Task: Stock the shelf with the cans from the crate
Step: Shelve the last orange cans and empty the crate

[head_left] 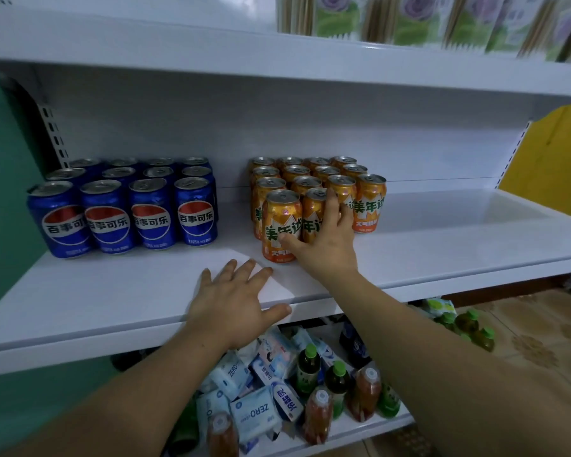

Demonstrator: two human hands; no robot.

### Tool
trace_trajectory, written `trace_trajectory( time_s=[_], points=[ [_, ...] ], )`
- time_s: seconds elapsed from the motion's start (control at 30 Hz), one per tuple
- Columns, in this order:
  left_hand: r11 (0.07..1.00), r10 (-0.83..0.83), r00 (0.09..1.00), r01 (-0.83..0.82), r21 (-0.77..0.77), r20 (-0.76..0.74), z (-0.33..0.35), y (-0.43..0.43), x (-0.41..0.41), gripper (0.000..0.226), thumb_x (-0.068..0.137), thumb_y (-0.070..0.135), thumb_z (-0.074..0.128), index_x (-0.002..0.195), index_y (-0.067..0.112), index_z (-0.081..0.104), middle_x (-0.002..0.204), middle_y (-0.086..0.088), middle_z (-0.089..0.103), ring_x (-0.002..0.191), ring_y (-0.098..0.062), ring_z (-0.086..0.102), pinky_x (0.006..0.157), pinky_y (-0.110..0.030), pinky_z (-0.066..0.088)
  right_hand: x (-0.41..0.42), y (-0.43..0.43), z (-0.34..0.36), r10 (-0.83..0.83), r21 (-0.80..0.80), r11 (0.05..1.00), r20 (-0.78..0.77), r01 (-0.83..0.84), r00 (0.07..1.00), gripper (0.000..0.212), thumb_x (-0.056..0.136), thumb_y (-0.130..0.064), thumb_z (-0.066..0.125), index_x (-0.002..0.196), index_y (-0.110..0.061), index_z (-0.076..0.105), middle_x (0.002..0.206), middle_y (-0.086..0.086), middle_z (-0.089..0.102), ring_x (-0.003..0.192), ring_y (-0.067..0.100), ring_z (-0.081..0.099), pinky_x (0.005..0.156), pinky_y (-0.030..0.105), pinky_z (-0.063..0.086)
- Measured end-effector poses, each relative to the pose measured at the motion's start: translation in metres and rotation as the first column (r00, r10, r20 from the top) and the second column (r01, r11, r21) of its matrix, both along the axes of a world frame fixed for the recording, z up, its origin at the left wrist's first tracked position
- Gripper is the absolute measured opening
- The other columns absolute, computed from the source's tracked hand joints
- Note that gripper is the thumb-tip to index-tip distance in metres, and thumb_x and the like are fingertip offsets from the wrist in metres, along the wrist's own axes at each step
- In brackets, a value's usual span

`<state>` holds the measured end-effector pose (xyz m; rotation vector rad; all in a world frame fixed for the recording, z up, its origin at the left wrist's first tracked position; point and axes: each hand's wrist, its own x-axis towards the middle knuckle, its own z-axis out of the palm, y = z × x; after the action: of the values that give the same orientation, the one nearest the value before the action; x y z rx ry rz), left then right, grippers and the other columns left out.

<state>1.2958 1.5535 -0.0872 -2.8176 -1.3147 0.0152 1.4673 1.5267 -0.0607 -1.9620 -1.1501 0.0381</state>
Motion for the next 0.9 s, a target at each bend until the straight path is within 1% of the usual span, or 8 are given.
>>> trace_trajectory(
  time_s=[0.17,0.3,0.37,0.43,0.5,0.57,0.8,0.9],
  points=[
    [0.998,-0.001,1.0,0.0,-0.066,-0.012,0.007,0.001,0.0,0.083,0.083,0.08,0.02,0.152,0.037,0.005,0.162,0.006,0.001,0.148,-0.021,0.001,0.117,-0.055,0.004,0.01,-0.027,0.012,0.043,-0.033,0.999,-0.026,-0.043,0.999,0.109,0.076,-0.061,0.068,0.153,-0.032,-0.005,0.16,0.004,0.004,0.146,0.029,0.014,0.115,0.048,0.024],
    [0.99,0.005,1.0,-0.006,-0.138,-0.008,0.014,-0.009,0.001,0.083,0.086,0.075,0.029,0.153,0.03,0.007,0.162,0.001,0.001,0.148,-0.022,0.001,0.118,-0.052,0.004,0.031,-0.081,0.026,0.004,-0.167,0.986,0.04,0.002,0.999,0.093,0.084,-0.059,0.061,0.154,-0.025,0.009,0.158,0.004,0.017,0.143,0.027,0.023,0.113,0.044,0.029],
    [0.989,-0.059,0.997,0.065,-0.132,0.047,0.017,-0.027,0.01,0.083,0.087,0.071,0.037,0.153,0.026,0.013,0.162,-0.002,0.007,0.148,-0.021,0.006,0.118,-0.05,0.007,0.041,-0.112,0.03,-0.033,-0.256,0.966,0.058,0.046,0.998,0.088,0.087,-0.058,0.058,0.154,-0.021,0.013,0.158,0.005,0.02,0.142,0.027,0.025,0.111,0.044,0.03],
    [0.974,-0.191,0.977,0.2,-0.102,0.096,0.017,-0.056,0.023,0.079,0.089,0.065,0.043,0.152,0.025,0.018,0.161,-0.002,0.01,0.148,-0.02,0.009,0.119,-0.048,0.009,0.049,-0.143,0.03,-0.068,-0.316,0.945,0.052,0.081,0.996,0.088,0.088,-0.059,0.055,0.154,-0.021,0.012,0.159,0.005,0.018,0.143,0.028,0.025,0.112,0.044,0.031],
    [0.935,-0.338,0.935,0.347,-0.078,0.106,0.01,-0.089,0.038,0.075,0.09,0.059,0.046,0.152,0.024,0.019,0.161,-0.002,0.01,0.148,-0.02,0.009,0.119,-0.046,0.01,0.056,-0.175,0.026,-0.101,-0.343,0.933,0.038,0.108,0.994,0.087,0.089,-0.059,0.054,0.154,-0.021,0.011,0.159,0.005,0.017,0.143,0.028,0.025,0.112,0.044,0.032],
    [0.891,-0.434,0.896,0.443,-0.103,0.094,-0.002,-0.121,0.053,0.074,0.091,0.056,0.047,0.152,0.025,0.019,0.162,0.0,0.009,0.148,-0.019,0.007,0.12,-0.045,0.009,0.062,-0.206,0.019,-0.138,-0.369,0.919,0.025,0.137,0.99,0.086,0.09,-0.058,0.054,0.155,-0.022,0.01,0.16,0.005,0.015,0.143,0.028,0.024,0.111,0.044,0.033],
    [0.795,-0.518,0.853,0.509,-0.33,0.067,-0.06,-0.192,0.109,0.075,0.091,0.058,0.048,0.152,0.025,0.02,0.161,0.002,0.011,0.147,-0.022,0.011,0.118,-0.05,0.016,0.089,-0.296,-0.023,-0.285,-0.481,0.831,0.066,0.281,0.956,0.087,0.089,-0.062,0.052,0.155,-0.02,0.013,0.159,0.004,0.02,0.142,0.027,0.026,0.108,0.042,0.034],
    [0.748,-0.56,0.828,0.524,-0.407,0.038,-0.097,-0.208,0.128,0.077,0.09,0.059,0.048,0.152,0.023,0.021,0.161,-0.001,0.014,0.146,-0.022,0.015,0.117,-0.044,0.019,0.097,-0.319,-0.056,-0.303,-0.558,0.779,0.061,0.285,0.951,0.086,0.09,-0.062,0.051,0.155,-0.022,0.012,0.16,0.004,0.018,0.142,0.027,0.026,0.109,0.042,0.035]
  ],
)
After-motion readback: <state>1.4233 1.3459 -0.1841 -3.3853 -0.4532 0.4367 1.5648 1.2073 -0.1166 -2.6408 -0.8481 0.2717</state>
